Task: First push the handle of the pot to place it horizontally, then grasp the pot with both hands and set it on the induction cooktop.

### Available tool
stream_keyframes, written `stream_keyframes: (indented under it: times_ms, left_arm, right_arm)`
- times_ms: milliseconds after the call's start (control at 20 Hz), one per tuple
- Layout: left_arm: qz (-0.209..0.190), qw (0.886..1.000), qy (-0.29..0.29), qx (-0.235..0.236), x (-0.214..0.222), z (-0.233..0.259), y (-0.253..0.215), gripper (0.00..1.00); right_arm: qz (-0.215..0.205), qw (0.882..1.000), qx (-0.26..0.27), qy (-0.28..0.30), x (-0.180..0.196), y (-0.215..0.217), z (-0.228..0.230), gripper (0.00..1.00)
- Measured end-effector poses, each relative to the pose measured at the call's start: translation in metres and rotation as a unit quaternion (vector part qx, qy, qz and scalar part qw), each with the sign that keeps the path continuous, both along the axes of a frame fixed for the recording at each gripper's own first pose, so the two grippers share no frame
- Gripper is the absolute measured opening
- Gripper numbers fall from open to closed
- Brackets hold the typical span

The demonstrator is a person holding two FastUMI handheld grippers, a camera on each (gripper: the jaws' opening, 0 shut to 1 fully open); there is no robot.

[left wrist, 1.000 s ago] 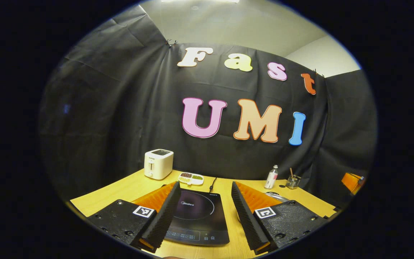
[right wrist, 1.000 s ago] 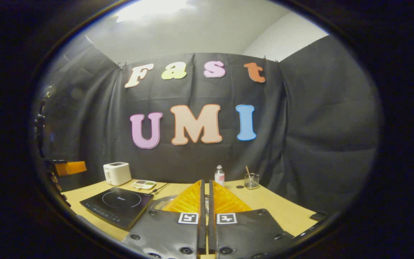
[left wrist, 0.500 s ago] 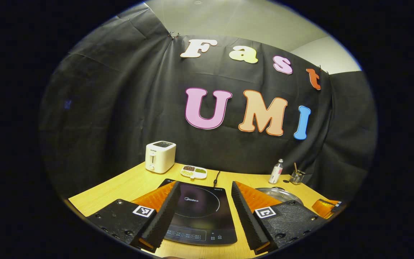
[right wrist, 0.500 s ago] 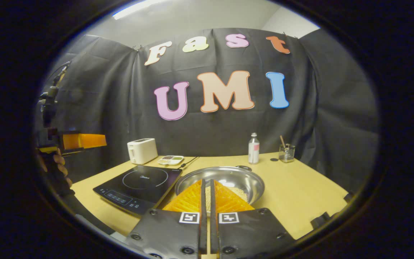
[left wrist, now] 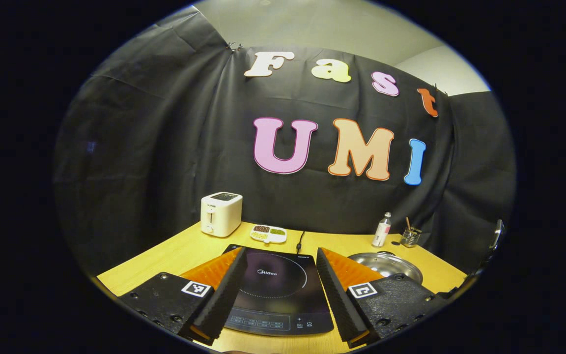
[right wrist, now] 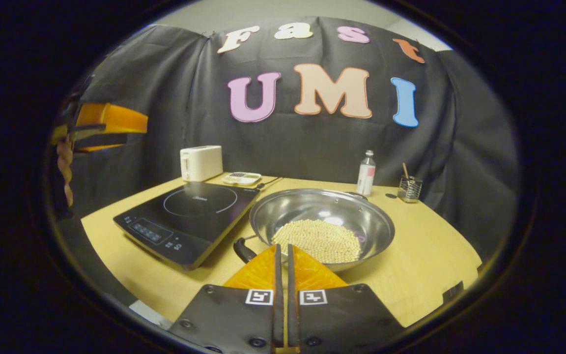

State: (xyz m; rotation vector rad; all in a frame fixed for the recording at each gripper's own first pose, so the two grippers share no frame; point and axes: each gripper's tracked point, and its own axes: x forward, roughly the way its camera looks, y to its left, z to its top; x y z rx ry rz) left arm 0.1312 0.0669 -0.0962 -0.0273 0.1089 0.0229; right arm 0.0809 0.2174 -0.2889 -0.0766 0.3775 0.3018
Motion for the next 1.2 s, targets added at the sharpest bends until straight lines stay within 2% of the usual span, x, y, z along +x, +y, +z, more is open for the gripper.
stream_keyframes:
  times_ms: [100,150,200,250,300,350,400,550,600,750,850,1200]
  left_arm:
    - [-0.001,1.000,0.000,-0.001,0.001,-0.001,0.000,0.87]
    - [-0.002,1.000,0.000,-0.001,0.001,0.000,0.000,0.87]
    - [-0.003,1.000,0.001,-0.001,0.001,-0.001,-0.001,0.87]
    - [-0.004,1.000,0.001,-0.002,0.001,-0.001,0.000,0.82]
    - [-0.005,1.000,0.000,-0.002,0.001,-0.001,-0.001,0.87]
    - [-0.004,1.000,0.000,-0.001,0.001,0.000,0.000,0.87]
    - [-0.002,1.000,0.001,0.002,0.002,-0.002,0.003,0.86]
    - [0.016,1.000,-0.005,0.006,0.004,0.002,0.018,0.86]
    - [0.022,1.000,-0.005,0.006,0.004,0.001,0.022,0.86]
    - [0.022,1.000,-0.003,-0.003,0.004,0.001,0.025,0.86]
    - [0.017,1.000,0.003,-0.005,0.004,-0.003,0.021,0.86]
    - [0.011,1.000,-0.001,-0.001,0.004,-0.001,0.017,0.86]
  right_arm:
    - [0.003,1.000,-0.014,0.006,0.000,0.003,-0.009,0.05]
    - [0.004,1.000,-0.017,0.011,0.000,0.005,-0.013,0.00]
    - [0.003,1.000,-0.016,0.005,0.001,0.006,-0.011,0.05]
    - [0.005,1.000,-0.017,0.005,0.002,0.009,-0.012,0.05]
    - [0.004,1.000,-0.019,0.005,0.003,0.010,-0.011,0.04]
    - [0.003,1.000,-0.019,0.006,0.005,0.011,-0.012,0.00]
    - [0.001,1.000,-0.019,0.009,0.007,0.013,-0.013,0.03]
    - [0.000,1.000,-0.014,0.015,0.009,0.020,-0.015,0.03]
    - [0.002,1.000,-0.020,0.013,0.007,0.020,-0.014,0.06]
    - [0.009,0.999,-0.047,0.012,-0.004,0.010,-0.017,0.00]
    - [0.002,0.999,-0.042,0.010,-0.002,0.010,-0.019,0.05]
    - [0.001,0.999,-0.032,0.023,0.009,0.029,-0.027,0.03]
